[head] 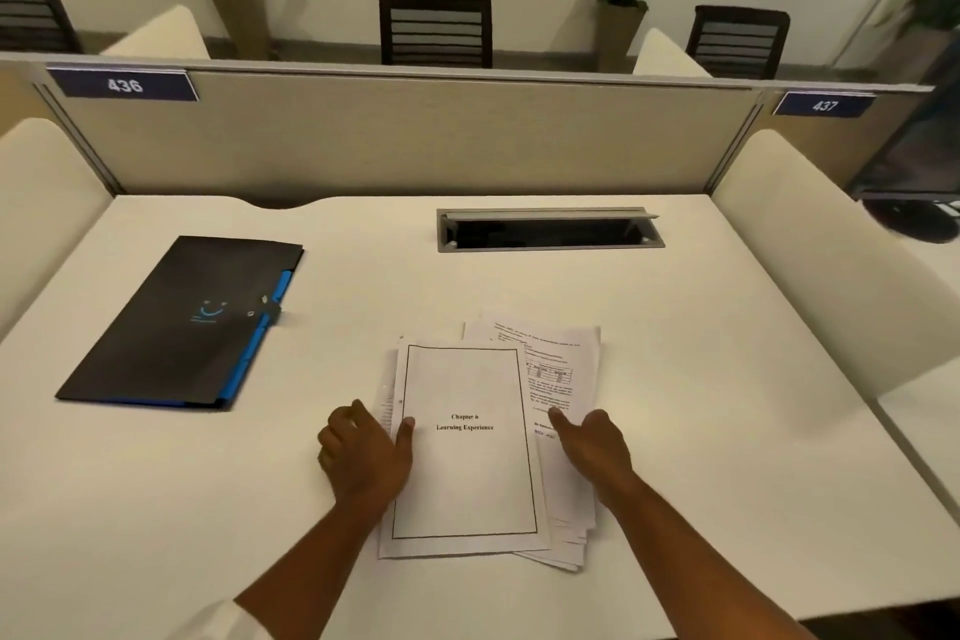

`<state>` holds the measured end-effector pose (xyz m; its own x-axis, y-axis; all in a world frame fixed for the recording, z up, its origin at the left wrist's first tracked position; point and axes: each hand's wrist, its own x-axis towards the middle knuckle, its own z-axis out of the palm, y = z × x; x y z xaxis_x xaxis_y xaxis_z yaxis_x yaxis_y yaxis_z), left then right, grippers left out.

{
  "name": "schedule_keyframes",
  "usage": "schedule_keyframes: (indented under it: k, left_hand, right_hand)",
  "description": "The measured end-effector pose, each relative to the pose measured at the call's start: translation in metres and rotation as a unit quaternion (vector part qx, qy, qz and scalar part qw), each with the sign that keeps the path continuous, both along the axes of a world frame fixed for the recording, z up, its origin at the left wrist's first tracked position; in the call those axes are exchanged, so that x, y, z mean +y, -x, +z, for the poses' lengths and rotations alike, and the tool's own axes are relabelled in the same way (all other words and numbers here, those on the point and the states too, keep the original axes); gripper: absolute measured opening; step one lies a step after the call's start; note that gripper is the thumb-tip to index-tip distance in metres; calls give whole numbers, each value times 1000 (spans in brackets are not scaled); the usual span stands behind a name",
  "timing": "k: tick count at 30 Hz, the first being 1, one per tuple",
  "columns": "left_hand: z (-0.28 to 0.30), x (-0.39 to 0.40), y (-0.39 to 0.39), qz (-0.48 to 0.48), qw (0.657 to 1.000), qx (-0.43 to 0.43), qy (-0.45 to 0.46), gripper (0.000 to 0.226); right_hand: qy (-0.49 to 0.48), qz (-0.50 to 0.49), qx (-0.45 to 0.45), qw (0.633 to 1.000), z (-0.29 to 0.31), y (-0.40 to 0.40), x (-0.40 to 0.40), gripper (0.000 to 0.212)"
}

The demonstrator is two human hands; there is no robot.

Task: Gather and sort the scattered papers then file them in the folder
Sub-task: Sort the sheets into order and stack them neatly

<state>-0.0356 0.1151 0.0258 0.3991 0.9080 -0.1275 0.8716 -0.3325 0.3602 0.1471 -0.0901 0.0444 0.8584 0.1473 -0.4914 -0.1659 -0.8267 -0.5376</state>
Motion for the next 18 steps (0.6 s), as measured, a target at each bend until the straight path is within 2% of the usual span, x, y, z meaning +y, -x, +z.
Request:
schedule_keyframes:
  k: [4,7,9,11,16,18]
  left_hand:
    - [6,-1,-17,-37,995,-30,86,94]
    - [11,5,-24,-5,979,-85,186,98]
    - [15,9,-24,32,958,-134,252,95]
    - [17,9,-23,42,946,-156,281,89]
    - [20,9,-22,27,937,-170,304,58]
    - [21,5,-25,20,938,-160,306,61]
  right_hand:
    - [-8,62,-13,998,-10,7,10,68]
    - [15,123,-37,992,-13,13,16,79]
    - [37,162,-49,985,-16,13,16,84]
    - [40,177,-49,982,-19,10,15,87]
    - [4,200,-33,979,-23,2,8,87]
    - [12,232,-33,972,-23,-1,4,98]
